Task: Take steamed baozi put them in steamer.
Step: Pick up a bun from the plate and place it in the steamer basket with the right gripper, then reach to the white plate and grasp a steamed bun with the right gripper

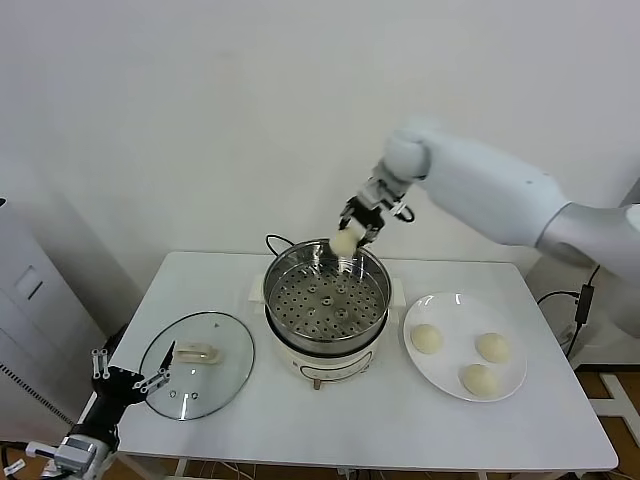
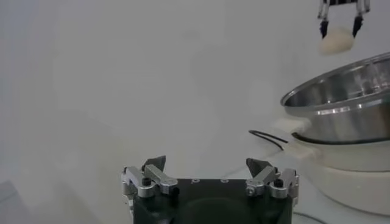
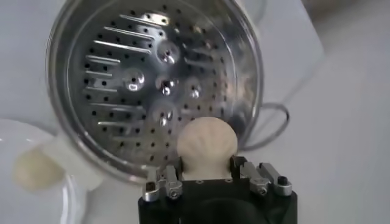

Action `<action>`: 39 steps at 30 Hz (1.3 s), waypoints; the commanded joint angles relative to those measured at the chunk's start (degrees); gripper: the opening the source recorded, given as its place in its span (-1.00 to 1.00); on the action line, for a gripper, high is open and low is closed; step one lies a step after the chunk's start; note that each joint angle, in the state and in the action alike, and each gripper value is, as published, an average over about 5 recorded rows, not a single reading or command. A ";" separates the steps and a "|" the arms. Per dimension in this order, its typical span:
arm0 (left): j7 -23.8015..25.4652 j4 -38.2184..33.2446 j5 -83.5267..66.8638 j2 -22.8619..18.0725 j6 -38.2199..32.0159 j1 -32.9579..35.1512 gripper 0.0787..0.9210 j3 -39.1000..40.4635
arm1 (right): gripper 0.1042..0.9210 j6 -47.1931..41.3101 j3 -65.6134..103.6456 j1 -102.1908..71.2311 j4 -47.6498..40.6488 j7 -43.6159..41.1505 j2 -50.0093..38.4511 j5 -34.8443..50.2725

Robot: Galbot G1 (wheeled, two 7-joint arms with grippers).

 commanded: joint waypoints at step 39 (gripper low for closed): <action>-0.06 0.20 -1.40 0.98 -1.40 0.60 0.77 -2.78 | 0.76 -21.83 -8.81 11.35 -8.45 -1.03 -3.52 32.80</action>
